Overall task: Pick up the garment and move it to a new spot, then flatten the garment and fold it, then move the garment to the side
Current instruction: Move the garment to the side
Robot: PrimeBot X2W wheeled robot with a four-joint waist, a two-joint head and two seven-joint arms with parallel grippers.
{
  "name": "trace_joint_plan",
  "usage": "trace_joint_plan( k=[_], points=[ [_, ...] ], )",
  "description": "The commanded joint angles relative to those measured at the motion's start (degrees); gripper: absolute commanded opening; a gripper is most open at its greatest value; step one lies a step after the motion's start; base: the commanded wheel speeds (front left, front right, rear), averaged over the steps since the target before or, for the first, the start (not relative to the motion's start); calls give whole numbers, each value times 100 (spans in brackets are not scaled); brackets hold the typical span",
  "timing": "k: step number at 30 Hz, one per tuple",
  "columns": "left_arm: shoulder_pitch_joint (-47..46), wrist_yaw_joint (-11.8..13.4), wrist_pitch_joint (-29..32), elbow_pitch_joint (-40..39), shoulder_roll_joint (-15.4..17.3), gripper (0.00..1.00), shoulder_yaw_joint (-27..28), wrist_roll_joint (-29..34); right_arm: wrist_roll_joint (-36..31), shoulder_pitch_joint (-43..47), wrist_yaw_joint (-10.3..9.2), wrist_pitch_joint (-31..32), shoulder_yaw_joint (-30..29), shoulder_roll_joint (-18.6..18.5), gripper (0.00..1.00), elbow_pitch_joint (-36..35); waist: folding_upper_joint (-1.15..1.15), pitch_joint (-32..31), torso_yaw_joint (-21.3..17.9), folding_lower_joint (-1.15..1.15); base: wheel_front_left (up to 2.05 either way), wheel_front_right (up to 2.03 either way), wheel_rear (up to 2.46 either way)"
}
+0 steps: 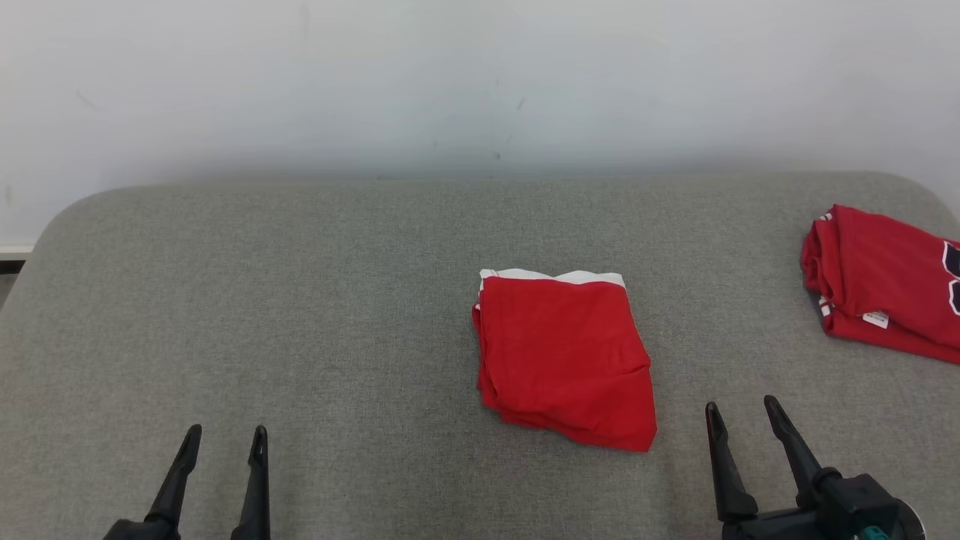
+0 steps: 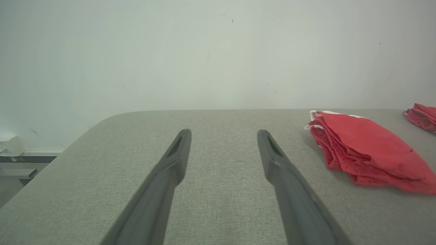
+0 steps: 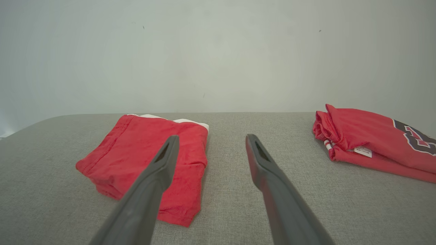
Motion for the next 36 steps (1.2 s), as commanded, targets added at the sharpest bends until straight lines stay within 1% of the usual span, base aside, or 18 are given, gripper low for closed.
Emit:
trace_joint_plan(
  k=[1,6,14,20,27,34,35,36],
  points=[
    [-50,16,-1,-7,-11,100,27,35,-5,-66,-17,2,-15,-19,100,1,0,16,5,0,0,0,0],
    [-112,35,-1,-48,-47,100,27,16,-17,-308,-17,8,17,-64,100,61,0,151,21,0,0,0,0],
    [-336,28,-1,-59,-80,100,-40,-23,-36,-1209,-17,226,155,-311,100,369,0,490,158,0,0,0,0],
    [-603,20,-1,-1,-94,100,-96,-78,48,-2109,-17,655,229,-520,100,1094,0,841,390,0,0,0,0],
    [-858,23,0,107,-125,100,-114,-166,172,-2731,-17,1030,360,-602,100,2141,0,1129,655,0,0,0,0],
    [-1014,16,0,190,-137,100,-131,-202,287,-3036,-17,1010,477,-546,100,3071,0,1273,786,0,0,0,0],
    [-1052,15,0,211,-144,100,-151,-206,299,-3073,-17,1021,512,-526,100,3335,0,1288,812,0,0,0,0],
    [-1067,14,0,222,-148,100,-163,-206,327,-3093,-17,1016,546,-499,100,3453,0,1289,819,0,0,0,0]
  ],
)
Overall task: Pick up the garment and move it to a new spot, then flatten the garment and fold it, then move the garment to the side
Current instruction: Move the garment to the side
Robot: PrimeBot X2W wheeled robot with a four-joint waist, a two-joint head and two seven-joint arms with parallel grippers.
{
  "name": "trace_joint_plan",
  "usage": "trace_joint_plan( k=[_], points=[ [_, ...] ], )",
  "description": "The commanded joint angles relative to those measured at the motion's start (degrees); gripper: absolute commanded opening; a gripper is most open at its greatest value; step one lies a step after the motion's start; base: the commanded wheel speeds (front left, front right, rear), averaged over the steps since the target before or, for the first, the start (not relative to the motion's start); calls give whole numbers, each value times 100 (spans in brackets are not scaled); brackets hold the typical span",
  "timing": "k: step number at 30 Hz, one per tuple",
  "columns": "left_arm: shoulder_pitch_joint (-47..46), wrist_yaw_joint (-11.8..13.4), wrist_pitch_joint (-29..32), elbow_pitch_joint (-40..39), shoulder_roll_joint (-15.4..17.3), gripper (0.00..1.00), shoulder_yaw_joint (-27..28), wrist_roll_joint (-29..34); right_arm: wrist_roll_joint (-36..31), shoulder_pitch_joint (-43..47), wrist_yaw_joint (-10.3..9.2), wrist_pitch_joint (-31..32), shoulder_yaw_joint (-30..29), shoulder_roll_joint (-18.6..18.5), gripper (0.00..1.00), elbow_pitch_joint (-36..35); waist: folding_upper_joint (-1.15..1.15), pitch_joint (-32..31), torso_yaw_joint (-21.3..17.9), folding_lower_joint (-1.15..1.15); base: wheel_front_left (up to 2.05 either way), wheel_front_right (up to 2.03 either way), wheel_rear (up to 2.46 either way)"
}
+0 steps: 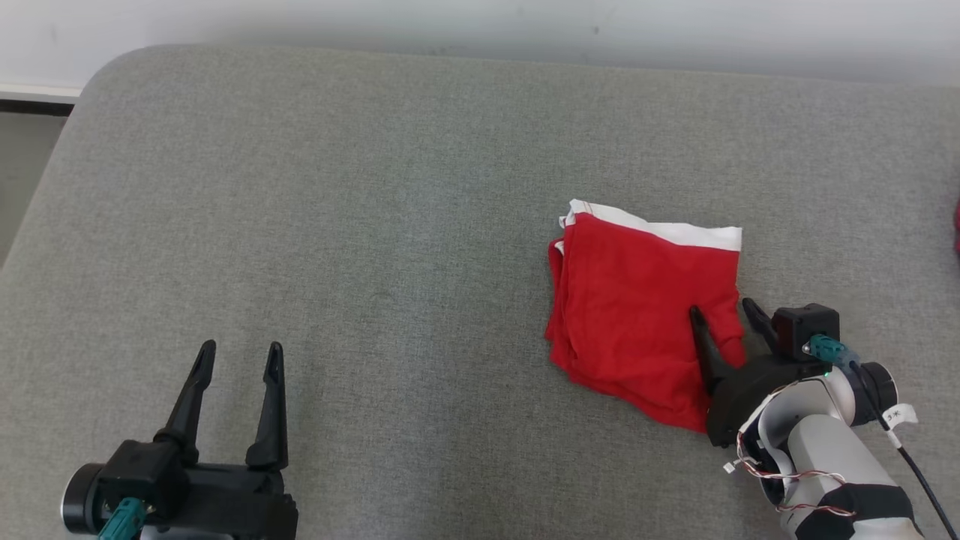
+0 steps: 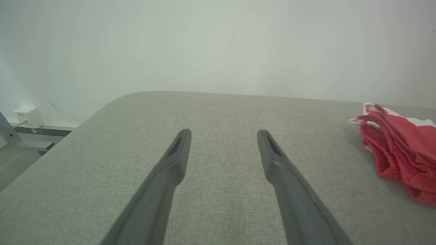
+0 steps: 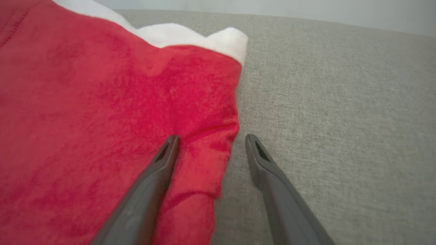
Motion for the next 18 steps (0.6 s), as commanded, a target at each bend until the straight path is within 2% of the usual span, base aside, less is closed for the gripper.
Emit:
trace_joint_plan(
  k=[1,2,3,4,5,6,11,18],
  points=[
    [-80,12,0,19,-14,100,-7,-21,57,-21,-17,9,65,69,100,188,-1,21,36,-1,0,0,0],
    [-84,12,0,29,-14,100,-8,-22,97,11,-17,25,86,109,100,307,-1,10,30,-1,0,0,0],
    [-81,11,0,40,-17,100,-9,-20,123,26,-16,30,113,131,94,411,-1,-8,16,-1,0,0,0],
    [-72,11,0,49,-19,100,-12,-14,160,31,-16,14,149,156,44,500,-1,-25,0,-1,0,0,0],
    [-58,11,0,59,-21,100,-10,-7,210,50,-15,0,216,199,29,568,-1,-50,-22,-1,0,0,0],
    [-43,10,0,68,-22,100,-13,1,285,58,-4,-28,268,231,0,619,-1,-71,-41,-1,0,0,0],
    [11,9,0,57,-26,100,-31,15,514,-106,-5,-267,519,139,0,691,-1,-166,-200,-1,0,0,0],
    [-156,10,0,-84,66,100,-126,-47,538,-727,-10,-264,997,-316,0,495,-1,121,-541,-1,0,0,0]
  ],
)
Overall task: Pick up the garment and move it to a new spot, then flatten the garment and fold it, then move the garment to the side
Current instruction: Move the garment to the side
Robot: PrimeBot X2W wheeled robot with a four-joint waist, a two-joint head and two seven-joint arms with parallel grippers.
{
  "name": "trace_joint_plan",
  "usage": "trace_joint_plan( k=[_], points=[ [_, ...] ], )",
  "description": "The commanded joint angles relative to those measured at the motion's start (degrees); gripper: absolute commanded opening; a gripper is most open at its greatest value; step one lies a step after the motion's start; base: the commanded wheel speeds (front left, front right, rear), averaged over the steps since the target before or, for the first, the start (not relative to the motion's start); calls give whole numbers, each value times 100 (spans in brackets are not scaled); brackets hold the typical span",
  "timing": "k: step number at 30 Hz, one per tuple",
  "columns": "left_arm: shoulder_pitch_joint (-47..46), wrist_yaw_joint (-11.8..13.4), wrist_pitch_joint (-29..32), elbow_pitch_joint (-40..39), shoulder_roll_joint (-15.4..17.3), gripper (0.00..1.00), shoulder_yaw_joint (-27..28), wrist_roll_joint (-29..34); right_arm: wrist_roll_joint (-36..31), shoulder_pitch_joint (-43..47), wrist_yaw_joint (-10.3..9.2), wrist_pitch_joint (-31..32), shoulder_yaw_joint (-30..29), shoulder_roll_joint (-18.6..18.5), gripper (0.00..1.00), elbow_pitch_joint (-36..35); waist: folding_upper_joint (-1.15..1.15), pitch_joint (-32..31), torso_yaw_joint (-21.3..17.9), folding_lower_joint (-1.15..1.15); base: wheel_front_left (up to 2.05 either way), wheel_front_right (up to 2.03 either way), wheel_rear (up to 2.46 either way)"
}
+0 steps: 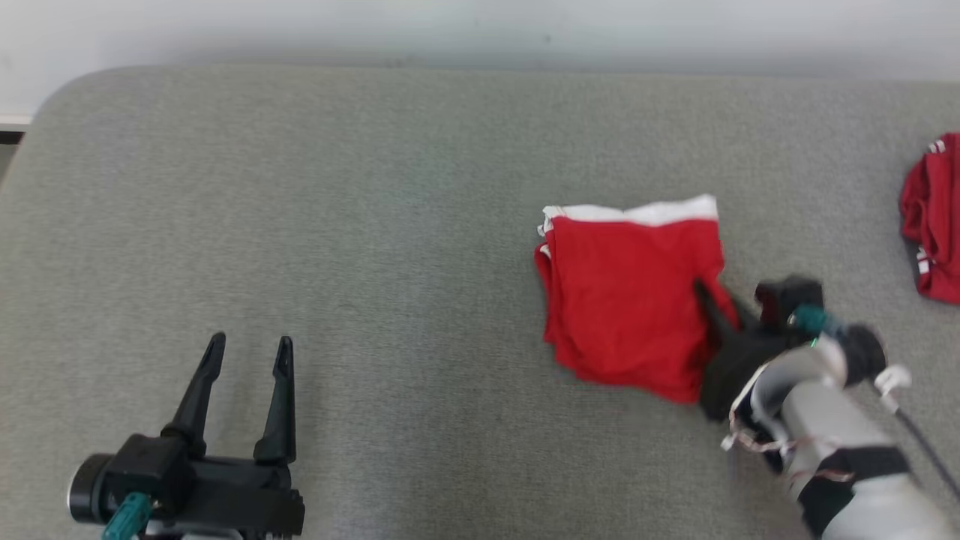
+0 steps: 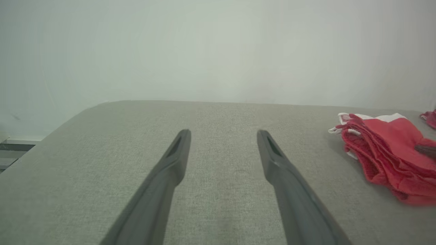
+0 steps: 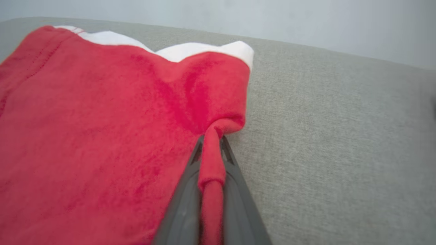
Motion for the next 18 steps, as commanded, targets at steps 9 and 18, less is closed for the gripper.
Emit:
trace_joint_plan(
  k=[9,18],
  points=[
    [-617,11,2,-315,341,100,-184,-204,24,-955,-3,439,340,-1098,0,-733,0,1161,-571,0,0,0,0],
    [-1046,13,1,-782,628,100,-241,-313,-38,-1249,-3,1048,-244,-2148,0,-1915,0,2143,-1004,0,0,0,0]
  ],
)
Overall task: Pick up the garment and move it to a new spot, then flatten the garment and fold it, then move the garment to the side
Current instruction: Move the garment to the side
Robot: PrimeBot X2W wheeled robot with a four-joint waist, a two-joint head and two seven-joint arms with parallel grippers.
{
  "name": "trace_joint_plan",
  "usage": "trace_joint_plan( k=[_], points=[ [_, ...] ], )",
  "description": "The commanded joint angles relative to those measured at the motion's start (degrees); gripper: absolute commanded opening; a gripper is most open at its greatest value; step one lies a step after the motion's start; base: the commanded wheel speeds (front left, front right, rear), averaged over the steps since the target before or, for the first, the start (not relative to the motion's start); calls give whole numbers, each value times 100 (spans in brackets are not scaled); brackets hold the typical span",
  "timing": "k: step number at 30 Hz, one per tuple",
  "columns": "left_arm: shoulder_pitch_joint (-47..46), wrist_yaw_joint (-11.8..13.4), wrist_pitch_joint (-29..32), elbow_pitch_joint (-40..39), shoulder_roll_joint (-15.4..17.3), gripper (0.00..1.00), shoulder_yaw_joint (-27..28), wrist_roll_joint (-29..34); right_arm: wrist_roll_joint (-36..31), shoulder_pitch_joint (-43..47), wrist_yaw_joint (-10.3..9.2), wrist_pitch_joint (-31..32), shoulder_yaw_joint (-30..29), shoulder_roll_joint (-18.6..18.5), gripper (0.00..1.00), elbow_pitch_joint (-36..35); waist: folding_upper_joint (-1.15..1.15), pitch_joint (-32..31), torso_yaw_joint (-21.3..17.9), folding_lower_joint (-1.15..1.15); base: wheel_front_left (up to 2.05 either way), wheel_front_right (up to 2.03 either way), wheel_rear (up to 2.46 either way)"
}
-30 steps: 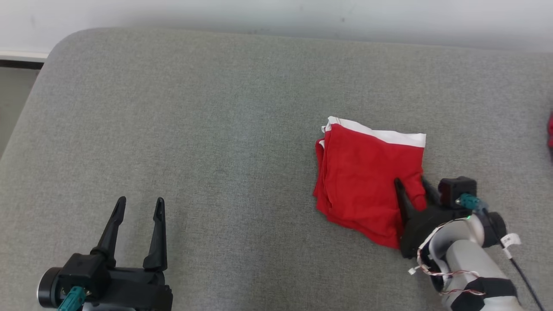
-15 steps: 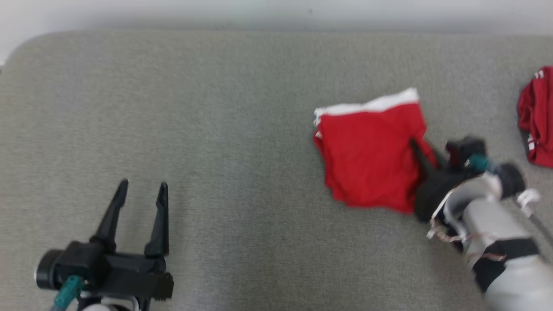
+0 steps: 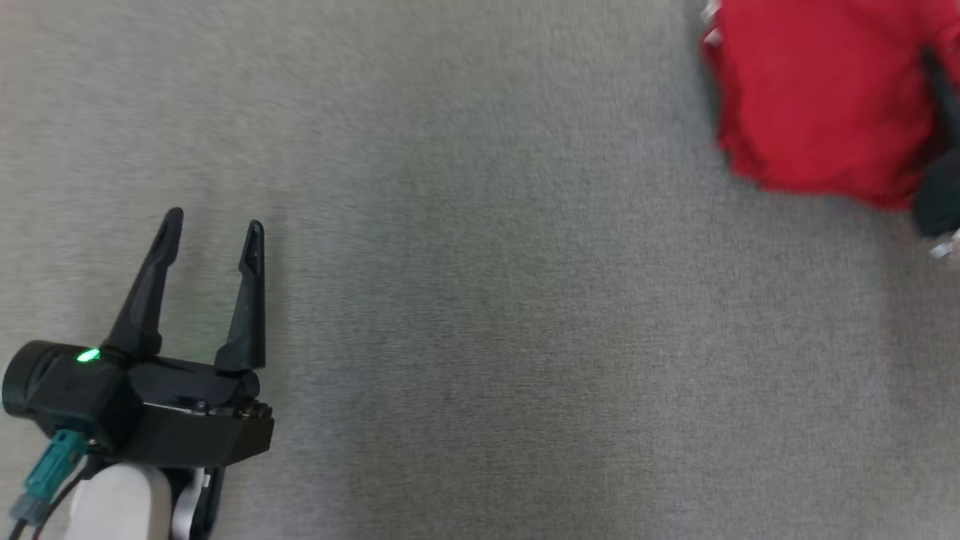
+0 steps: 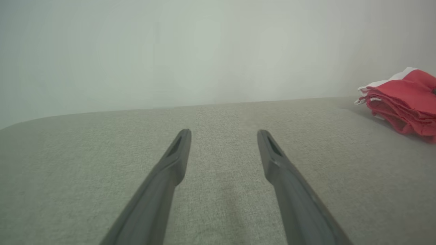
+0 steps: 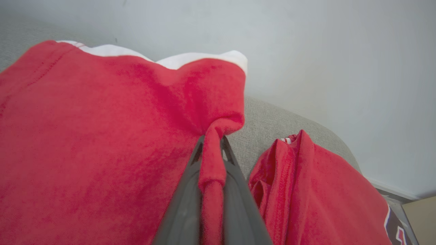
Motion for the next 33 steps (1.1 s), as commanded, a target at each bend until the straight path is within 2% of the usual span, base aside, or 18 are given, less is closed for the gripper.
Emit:
trace_joint_plan(
  k=[1,11,16,20,26,28,29,30,33],
  points=[
    [-95,14,1,-63,75,100,9,-15,-22,-61,-3,55,-105,-88,0,-132,-1,629,-480,-1,0,0,0],
    [106,15,2,-690,465,100,57,36,122,339,-3,715,-1298,-946,0,-1368,-1,1036,-1013,-1,0,0,0],
    [255,14,2,-979,598,100,131,68,181,534,-3,1028,-1648,-1316,0,-1754,-1,1147,-1177,-1,0,0,0],
    [301,14,3,-1091,663,100,133,97,118,465,-3,1151,-1769,-1392,0,-1857,-1,1247,-1227,-1,0,0,0],
    [228,10,9,-1077,667,100,7,67,-176,240,-3,1233,-1787,-1372,1,-1657,-1,1304,-1128,-1,0,0,0],
    [234,11,10,-1049,645,100,40,53,-298,177,-3,1286,-1766,-1370,86,-1557,-1,1293,-1086,-1,0,0,0],
    [234,11,10,-1049,645,100,40,53,-298,177,-3,1286,-1766,-1370,86,-1557,-1,1293,-1086,-1,0,0,0],
    [239,12,10,-1035,638,100,58,48,-334,153,-3,1295,-1774,-1359,100,-1510,-1,1284,-1066,-1,0,0,0],
    [264,16,11,-995,622,100,119,26,-456,74,-3,1117,-1810,-1305,100,-1447,-1,1243,-1027,-1,0,0,0]
  ],
)
